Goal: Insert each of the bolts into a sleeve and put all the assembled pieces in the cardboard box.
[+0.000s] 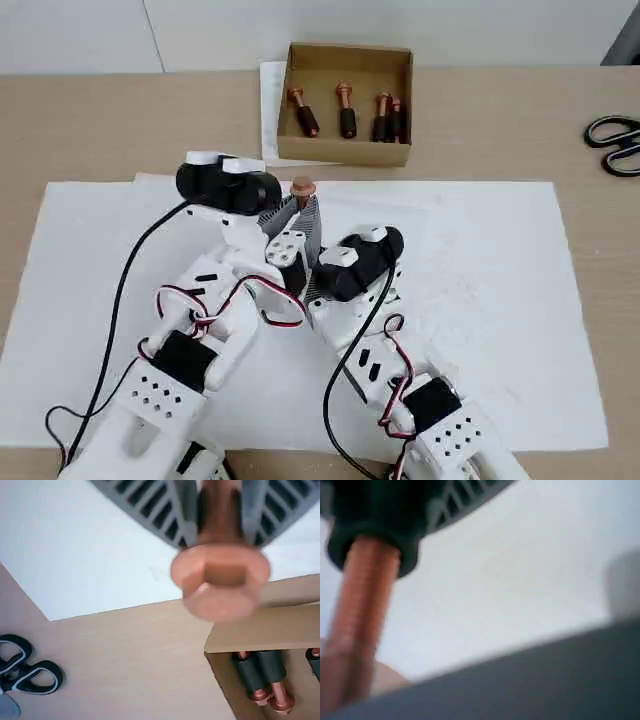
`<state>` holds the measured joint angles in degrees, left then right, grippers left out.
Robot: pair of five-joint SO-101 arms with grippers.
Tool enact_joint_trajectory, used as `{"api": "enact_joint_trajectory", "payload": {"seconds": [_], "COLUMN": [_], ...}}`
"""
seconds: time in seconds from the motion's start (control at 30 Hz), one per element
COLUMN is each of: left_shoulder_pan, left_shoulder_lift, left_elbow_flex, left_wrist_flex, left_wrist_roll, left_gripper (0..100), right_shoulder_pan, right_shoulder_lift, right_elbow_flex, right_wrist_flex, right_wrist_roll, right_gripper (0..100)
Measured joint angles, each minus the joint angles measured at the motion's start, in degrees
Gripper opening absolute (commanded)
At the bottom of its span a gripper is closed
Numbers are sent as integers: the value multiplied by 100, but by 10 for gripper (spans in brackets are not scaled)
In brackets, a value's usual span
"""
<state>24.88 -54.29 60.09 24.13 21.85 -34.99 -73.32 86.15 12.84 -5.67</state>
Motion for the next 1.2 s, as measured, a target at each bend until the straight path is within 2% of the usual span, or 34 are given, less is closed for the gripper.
{"api": "enact_joint_trajectory", "payload": {"seconds": [0.57, 0.8, 1.2], "left_shoulder_pan": [18, 18, 18], "left_shoulder_lift": [-53, -79, -88], "left_elbow_flex": [-9, -237, -308], "left_wrist_flex": [651, 1310, 1600], "left_wrist_roll": [-70, -132, -132], "left_gripper": [6, 6, 7], "right_shoulder_pan": [0, 0, -9], "right_shoulder_lift": [9, 9, 9], "right_elbow_flex": [9, 0, 9], "right_wrist_flex": [9, 9, 9], "right_wrist_roll": [0, 0, 0], "right_gripper": [4, 4, 4]}}
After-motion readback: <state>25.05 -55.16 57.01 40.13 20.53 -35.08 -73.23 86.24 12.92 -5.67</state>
